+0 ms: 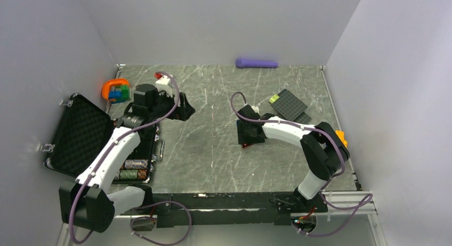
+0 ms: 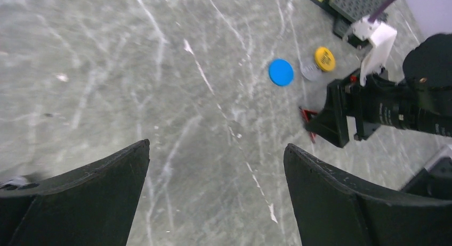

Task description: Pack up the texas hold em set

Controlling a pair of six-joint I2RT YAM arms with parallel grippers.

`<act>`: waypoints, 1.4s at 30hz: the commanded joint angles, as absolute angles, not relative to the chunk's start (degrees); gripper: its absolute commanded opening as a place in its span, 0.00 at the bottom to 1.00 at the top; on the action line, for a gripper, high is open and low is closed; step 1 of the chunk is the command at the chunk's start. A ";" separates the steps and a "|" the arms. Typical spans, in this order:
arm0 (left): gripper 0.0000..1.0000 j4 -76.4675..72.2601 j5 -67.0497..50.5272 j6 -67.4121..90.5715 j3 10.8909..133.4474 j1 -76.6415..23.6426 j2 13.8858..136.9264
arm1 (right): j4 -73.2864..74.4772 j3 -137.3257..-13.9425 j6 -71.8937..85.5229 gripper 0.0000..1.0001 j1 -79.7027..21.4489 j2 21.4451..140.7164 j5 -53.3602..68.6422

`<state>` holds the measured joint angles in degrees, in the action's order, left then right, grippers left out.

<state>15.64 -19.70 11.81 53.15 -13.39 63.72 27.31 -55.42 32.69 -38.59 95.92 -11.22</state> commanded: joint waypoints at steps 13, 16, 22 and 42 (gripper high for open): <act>0.96 8.46 -47.83 23.79 55.36 -18.74 83.00 | 17.13 -53.28 22.82 0.37 -45.59 81.66 -9.05; 0.92 6.27 -51.41 26.11 55.07 -20.50 85.59 | 15.24 -52.95 20.70 0.37 -47.57 80.20 -9.06; 0.83 4.70 -53.60 27.44 55.34 -23.82 88.76 | 13.83 -53.37 18.22 0.37 -50.42 79.01 -9.20; 0.49 2.30 -55.15 31.17 55.13 -26.34 92.87 | 13.16 -54.29 16.22 0.35 -53.61 77.83 -10.71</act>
<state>5.82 -52.25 29.91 53.82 -26.02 92.42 16.14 -53.28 16.99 -53.19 79.81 -9.54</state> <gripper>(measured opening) 0.516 0.645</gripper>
